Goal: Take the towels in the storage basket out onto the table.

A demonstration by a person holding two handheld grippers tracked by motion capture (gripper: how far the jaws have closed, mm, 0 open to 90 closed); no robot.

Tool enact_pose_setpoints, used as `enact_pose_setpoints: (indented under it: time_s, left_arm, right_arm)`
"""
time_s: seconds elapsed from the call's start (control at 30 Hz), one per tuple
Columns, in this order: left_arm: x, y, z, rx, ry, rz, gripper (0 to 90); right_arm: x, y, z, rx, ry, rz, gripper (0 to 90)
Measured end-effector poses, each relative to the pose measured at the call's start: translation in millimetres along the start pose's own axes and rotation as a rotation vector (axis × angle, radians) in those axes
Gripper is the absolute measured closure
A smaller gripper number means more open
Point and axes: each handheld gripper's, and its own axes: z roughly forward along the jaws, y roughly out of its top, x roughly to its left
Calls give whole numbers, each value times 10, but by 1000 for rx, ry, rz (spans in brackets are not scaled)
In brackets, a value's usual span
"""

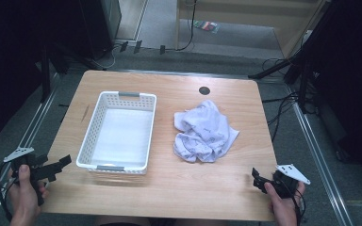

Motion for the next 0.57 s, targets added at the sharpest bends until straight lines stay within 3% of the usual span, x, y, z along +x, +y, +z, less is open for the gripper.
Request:
enact_pose_setpoints:
  time_s: [0.1, 0.17, 0.2, 0.3, 0.57]
  left_arm:
    - [19, -136, 69, -18, 26, 8, 0]
    - [-6, -142, 58, -45, 54, 22, 0]
    - [-18, -147, 44, -68, 50, 28, 0]
    - [-40, -181, 71, -73, 39, 57, 0]
    - [-65, -211, 73, -89, 63, 53, 0]
  right_arm:
    - [-3, -2, -5, -4, 0, 4, 19]
    - [-5, -3, -7, -9, 3, 2, 19]
    - [-6, -4, -9, -10, 5, 1, 19]
    - [-4, -5, -12, -9, 7, 0, 19]
    - [2, -5, -13, -11, 8, -6, 19]
